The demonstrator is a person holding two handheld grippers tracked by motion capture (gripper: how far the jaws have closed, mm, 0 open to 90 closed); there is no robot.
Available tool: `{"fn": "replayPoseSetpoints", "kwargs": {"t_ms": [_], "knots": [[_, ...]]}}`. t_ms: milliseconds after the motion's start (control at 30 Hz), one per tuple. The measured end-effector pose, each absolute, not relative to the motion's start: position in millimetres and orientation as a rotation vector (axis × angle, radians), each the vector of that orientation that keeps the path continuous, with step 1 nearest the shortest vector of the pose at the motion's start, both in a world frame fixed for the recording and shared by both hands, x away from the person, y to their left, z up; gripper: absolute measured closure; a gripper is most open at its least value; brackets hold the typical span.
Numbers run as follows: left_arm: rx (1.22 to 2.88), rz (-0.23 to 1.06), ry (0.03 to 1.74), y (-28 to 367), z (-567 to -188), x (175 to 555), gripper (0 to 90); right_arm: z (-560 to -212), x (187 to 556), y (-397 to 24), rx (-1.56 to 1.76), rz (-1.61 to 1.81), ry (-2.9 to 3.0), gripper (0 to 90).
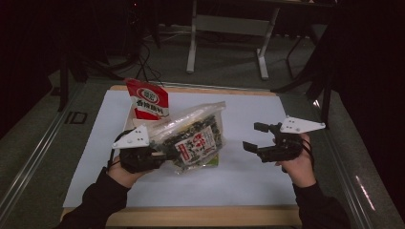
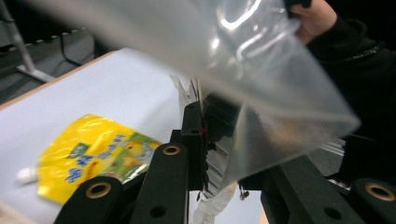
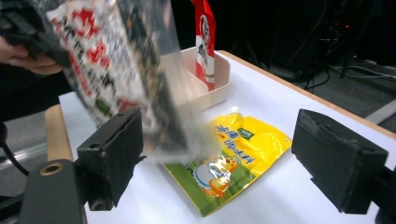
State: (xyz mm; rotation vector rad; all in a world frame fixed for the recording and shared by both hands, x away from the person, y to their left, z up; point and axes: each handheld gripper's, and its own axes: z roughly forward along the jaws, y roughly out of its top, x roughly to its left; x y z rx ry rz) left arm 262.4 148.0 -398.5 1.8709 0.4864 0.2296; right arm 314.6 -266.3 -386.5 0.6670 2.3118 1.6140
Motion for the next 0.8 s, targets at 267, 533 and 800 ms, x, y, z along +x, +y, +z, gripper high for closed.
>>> {"fn": "replayPoseSetpoints", "kwargs": {"t_ms": [267,533,800], "knots": [[1.896,0.335,0.534,186,-376,271,78.0,-400,315,-271,0.664,1.631,2.319,14.5],[1.905,0.408,0.636,228,-369,288,78.0,-411,320,-275,0.691,1.656,2.318,14.7],[1.947,0.431,0.714,256,-375,304,78.1,-417,322,-274,0.708,1.636,2.34,15.1]]}}
